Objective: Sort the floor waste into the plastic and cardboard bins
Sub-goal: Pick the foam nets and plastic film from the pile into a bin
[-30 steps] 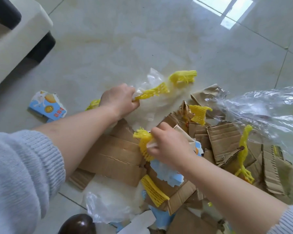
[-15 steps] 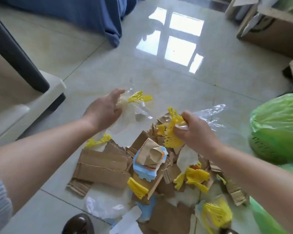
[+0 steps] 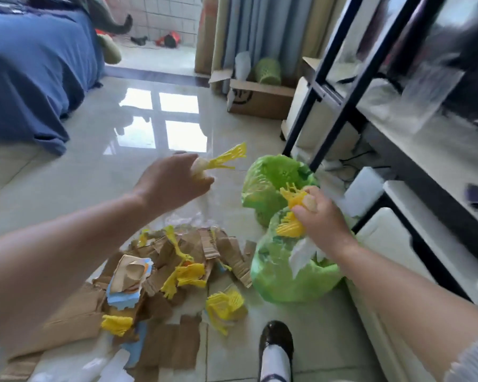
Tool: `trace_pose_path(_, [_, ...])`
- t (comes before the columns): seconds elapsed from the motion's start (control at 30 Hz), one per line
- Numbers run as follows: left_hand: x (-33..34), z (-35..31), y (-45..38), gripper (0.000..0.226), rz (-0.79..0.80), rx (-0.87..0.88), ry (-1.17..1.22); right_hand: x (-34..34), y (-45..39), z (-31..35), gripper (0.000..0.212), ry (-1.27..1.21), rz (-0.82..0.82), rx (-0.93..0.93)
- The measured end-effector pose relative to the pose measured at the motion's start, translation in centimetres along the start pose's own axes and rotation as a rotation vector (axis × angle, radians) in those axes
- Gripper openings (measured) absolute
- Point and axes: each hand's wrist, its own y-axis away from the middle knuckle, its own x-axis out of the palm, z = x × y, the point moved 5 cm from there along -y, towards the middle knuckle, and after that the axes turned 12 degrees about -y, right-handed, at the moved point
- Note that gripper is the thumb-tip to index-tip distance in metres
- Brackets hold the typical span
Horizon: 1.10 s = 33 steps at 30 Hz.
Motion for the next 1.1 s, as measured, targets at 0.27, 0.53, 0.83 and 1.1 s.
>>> trace_pose_path(0.27, [9.4,-13.5,-3.7,0.021,0.069,0.141,0.154,-11.4,-0.5,-8.8,0.029,0.054,-0.329,0.2])
trace_pose_path(0.53, [20.7,-18.5,-6.9,0.025,0.182,0.107,0.156,-10.4,-4.8,-16.8,0.014,-0.001,-0.385,0.327])
trace_pose_path(0.83, [32.2,-18.9,-8.5,0.034,0.601,-0.134,0.177,-5.8,-9.7,-23.0,0.031,0.08,-0.231,0.458])
trace_pose_path(1.1, [38.8,-18.2,-8.1,0.04,0.842,-0.152,0.005,-2.6,-11.0,-28.3,0.036,0.431,0.018,0.551])
